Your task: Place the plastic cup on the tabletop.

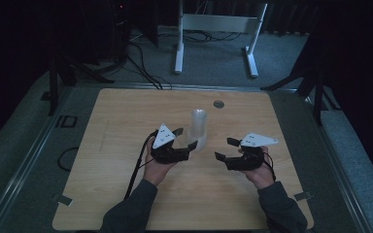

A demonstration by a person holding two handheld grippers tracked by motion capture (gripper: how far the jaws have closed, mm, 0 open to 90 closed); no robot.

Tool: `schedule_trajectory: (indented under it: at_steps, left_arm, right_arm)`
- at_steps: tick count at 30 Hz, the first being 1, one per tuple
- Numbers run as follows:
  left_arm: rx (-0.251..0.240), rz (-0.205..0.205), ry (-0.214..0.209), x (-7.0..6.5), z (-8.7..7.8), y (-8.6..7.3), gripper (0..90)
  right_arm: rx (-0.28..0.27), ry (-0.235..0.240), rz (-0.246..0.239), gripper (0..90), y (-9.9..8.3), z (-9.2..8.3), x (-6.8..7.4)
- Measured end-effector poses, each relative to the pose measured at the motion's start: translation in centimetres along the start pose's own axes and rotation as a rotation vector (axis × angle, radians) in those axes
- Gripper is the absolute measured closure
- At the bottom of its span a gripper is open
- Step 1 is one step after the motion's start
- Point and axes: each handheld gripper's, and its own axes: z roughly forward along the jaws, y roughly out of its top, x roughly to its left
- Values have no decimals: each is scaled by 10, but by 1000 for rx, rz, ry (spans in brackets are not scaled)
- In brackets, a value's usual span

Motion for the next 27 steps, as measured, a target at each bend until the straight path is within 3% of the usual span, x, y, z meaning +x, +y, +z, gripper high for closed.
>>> schedule_trajectory:
  at_steps: [27]
  left_arm:
    - [-6,-16,-4,4,8,-19,273]
  right_arm:
    - [3,1,-3,230,1,0,0]
